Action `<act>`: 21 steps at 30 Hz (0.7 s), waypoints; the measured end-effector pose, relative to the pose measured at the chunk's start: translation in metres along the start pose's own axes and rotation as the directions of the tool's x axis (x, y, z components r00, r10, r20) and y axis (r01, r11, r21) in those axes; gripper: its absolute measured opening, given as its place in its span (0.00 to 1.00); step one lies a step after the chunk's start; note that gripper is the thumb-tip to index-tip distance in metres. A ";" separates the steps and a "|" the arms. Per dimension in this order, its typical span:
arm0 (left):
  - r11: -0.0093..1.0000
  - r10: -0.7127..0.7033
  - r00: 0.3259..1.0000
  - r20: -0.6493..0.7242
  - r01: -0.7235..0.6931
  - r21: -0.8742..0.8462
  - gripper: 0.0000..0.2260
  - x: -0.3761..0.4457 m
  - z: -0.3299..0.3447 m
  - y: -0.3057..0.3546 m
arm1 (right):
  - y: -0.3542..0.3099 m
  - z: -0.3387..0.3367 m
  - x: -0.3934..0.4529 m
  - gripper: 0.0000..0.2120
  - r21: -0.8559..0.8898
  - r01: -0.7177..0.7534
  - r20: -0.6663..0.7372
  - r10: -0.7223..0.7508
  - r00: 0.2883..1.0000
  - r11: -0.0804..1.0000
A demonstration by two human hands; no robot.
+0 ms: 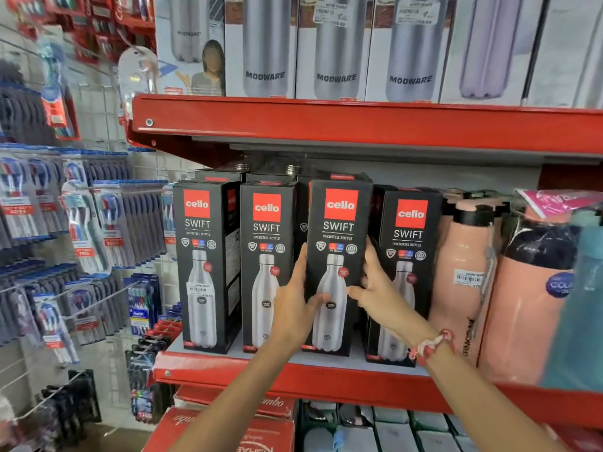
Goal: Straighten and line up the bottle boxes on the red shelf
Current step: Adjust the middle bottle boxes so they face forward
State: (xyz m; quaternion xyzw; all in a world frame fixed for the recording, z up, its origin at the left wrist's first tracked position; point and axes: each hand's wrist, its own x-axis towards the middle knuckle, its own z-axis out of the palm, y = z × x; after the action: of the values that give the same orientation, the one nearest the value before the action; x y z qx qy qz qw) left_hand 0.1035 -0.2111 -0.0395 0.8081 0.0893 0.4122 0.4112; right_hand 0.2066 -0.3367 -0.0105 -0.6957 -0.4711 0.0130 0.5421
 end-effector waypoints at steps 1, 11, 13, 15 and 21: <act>1.000 -0.003 1.000 0.000 0.004 0.026 0.43 0.000 0.002 0.001 | 0.005 0.000 0.001 0.50 -0.008 -0.012 -0.010 0.012 1.000 1.000; 0.993 -0.095 0.989 0.111 0.086 0.083 0.40 0.007 0.005 -0.002 | 0.011 0.011 0.004 0.47 -0.114 -0.093 -0.084 0.084 0.993 0.989; 0.985 -0.100 0.982 0.162 0.074 0.158 0.37 0.008 -0.002 0.003 | -0.003 0.022 0.002 0.46 -0.142 -0.091 -0.186 0.064 0.980 0.986; 0.983 -0.023 0.991 0.129 -0.001 0.181 0.33 0.005 -0.017 0.009 | -0.020 0.036 0.000 0.44 -0.188 -0.039 -0.350 -0.030 0.936 0.981; 0.969 0.241 0.932 -0.271 -0.249 0.004 0.15 -0.014 -0.099 0.000 | -0.077 0.109 -0.006 0.28 -0.210 0.354 -0.404 -0.411 0.817 0.911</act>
State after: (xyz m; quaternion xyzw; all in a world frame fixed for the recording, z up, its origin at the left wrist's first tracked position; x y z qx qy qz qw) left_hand 0.0212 -0.1596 -0.0164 0.7430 0.0367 0.5674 0.3530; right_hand 0.0962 -0.2626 0.0007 -0.6040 -0.4666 -0.2831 0.5808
